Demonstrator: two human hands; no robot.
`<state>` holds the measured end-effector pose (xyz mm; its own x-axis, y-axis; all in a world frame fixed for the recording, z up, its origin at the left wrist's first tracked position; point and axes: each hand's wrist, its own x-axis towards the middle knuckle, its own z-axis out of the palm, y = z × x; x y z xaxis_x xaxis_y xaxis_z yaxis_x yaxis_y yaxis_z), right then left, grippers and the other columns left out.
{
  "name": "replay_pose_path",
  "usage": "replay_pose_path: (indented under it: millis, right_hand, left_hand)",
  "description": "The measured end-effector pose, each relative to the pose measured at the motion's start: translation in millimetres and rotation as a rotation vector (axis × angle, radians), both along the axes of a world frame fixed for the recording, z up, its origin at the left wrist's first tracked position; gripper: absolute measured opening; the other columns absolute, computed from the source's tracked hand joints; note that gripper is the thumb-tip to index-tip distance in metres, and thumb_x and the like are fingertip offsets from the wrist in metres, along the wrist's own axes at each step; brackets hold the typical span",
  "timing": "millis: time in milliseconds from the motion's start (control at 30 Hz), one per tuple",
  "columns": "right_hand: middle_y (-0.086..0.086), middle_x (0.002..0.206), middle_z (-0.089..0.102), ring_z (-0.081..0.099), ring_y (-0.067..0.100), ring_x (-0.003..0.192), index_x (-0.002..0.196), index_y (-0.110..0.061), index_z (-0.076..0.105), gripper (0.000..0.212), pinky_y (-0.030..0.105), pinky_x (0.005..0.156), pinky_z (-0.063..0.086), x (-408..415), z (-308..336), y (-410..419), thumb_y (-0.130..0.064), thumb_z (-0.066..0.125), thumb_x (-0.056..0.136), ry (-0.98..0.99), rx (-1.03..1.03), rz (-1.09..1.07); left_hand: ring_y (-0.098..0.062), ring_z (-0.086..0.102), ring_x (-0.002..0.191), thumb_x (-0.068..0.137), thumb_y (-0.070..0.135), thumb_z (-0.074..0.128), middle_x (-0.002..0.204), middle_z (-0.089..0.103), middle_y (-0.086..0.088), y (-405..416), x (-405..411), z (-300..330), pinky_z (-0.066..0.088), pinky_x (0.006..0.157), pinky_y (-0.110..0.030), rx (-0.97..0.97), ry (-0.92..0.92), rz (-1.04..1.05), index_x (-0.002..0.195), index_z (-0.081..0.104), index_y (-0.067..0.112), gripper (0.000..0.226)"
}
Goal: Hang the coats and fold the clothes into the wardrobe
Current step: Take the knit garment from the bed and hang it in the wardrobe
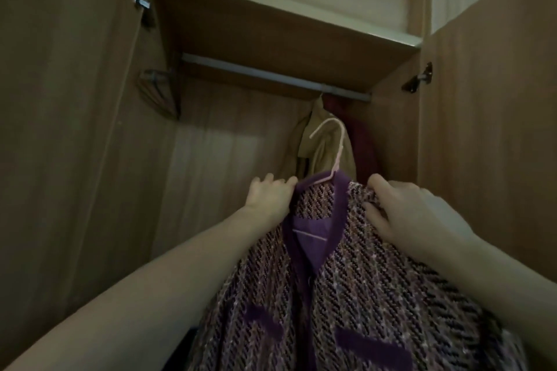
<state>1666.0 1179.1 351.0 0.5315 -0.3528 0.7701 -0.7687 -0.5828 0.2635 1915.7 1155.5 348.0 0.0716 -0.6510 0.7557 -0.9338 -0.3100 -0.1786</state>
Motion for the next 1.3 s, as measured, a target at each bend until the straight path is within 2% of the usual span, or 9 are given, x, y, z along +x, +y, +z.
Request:
replay_pose_path:
  millis: [233,400,533,700,867,967,1067,1167,1300]
  right_hand:
    - [-0.004,0.075,0.05,0.055,0.024,0.06,0.094,-0.026,0.032,0.012,0.035,0.049,0.044,59.7,61.3,-98.8,-0.035,0.034,0.101,-0.008,-0.24,-0.001]
    - [-0.008,0.069,0.039,0.038,0.013,0.052,0.093,-0.026,0.033,0.01,0.029,0.042,0.027,119.4,101.3,-148.8,-0.026,0.038,0.101,-0.042,-0.305,-0.036]
    - [-0.004,0.075,0.046,0.046,0.017,0.058,0.101,-0.023,0.042,0.002,0.031,0.045,0.037,165.7,143.7,-193.7,-0.024,0.04,0.101,-0.072,-0.362,-0.064]
    - [-0.003,0.072,0.039,0.04,0.018,0.055,0.109,-0.021,0.044,0.01,0.03,0.044,0.031,208.1,206.5,-246.5,-0.025,0.038,0.102,-0.128,-0.443,-0.135]
    - [0.0,0.076,0.045,0.052,0.022,0.068,0.102,-0.02,0.049,0.012,0.039,0.059,0.048,239.9,279.8,-284.5,-0.021,0.038,0.1,-0.157,-0.442,-0.196]
    - [-0.001,0.078,0.045,0.053,0.022,0.073,0.108,-0.019,0.055,0.018,0.037,0.061,0.045,257.0,299.4,-309.1,-0.022,0.041,0.099,-0.166,-0.358,-0.285]
    - [0.003,0.095,0.056,0.056,0.023,0.083,0.107,-0.016,0.057,0.019,0.035,0.065,0.042,259.1,285.2,-347.2,-0.023,0.04,0.1,-0.178,-0.254,-0.35]
    - [0.004,0.096,0.059,0.062,0.026,0.087,0.109,-0.017,0.057,0.023,0.035,0.063,0.04,243.7,267.6,-382.5,-0.022,0.037,0.1,-0.178,-0.316,-0.35]
    - [0.005,0.092,0.057,0.062,0.028,0.091,0.112,-0.019,0.056,0.024,0.034,0.062,0.038,203.8,269.0,-422.9,-0.02,0.036,0.099,-0.203,-0.386,-0.399]
  left_hand:
    - [-0.032,0.049,0.119,0.093,0.015,0.05,0.122,0.061,-0.009,-66.7,57.8,71.2,0.033,0.075,-0.038,-0.093,0.003,0.073,0.13,0.043,0.022,0.039]
    - [-0.032,0.041,0.126,0.098,0.028,0.045,0.139,0.041,-0.007,-116.1,108.2,126.9,0.041,0.086,-0.043,-0.097,0.033,0.158,0.133,0.05,0.033,0.036]
    - [-0.029,0.058,0.111,0.097,0.031,0.043,0.123,0.06,-0.005,-158.3,144.5,168.4,0.037,0.078,-0.037,-0.137,0.069,0.154,0.129,0.054,0.035,0.034]
    - [-0.03,0.056,0.114,0.097,0.036,0.044,0.123,0.058,-0.008,-211.6,175.7,238.9,0.036,0.078,-0.036,-0.19,0.028,0.2,0.128,0.056,0.024,0.036]
    - [-0.035,0.048,0.123,0.099,0.042,0.036,0.137,0.047,-0.015,-268.3,196.8,291.3,0.04,0.087,-0.039,-0.246,0.361,-0.053,0.141,0.038,0.017,0.049]
    - [-0.036,0.032,0.14,0.096,0.06,0.035,0.158,0.025,-0.013,-308.0,206.0,298.6,0.031,0.113,-0.044,-0.044,0.573,-0.365,0.155,0.015,0.017,0.075]
    - [-0.031,0.018,0.147,0.079,0.083,0.043,0.162,0.008,0.0,-349.3,202.4,280.5,0.02,0.119,-0.048,0.191,0.747,-0.617,0.156,-0.002,0.029,0.104]
    - [-0.026,0.012,0.149,0.06,0.09,0.055,0.163,0.004,0.003,-394.8,178.0,255.1,0.013,0.121,-0.046,0.253,0.765,-0.732,0.155,-0.005,0.031,0.127]
    - [-0.028,0.006,0.15,0.06,0.085,0.063,0.164,0.001,0.001,-461.0,127.5,243.6,0.009,0.122,-0.046,0.226,0.767,-0.841,0.156,-0.003,0.03,0.129]
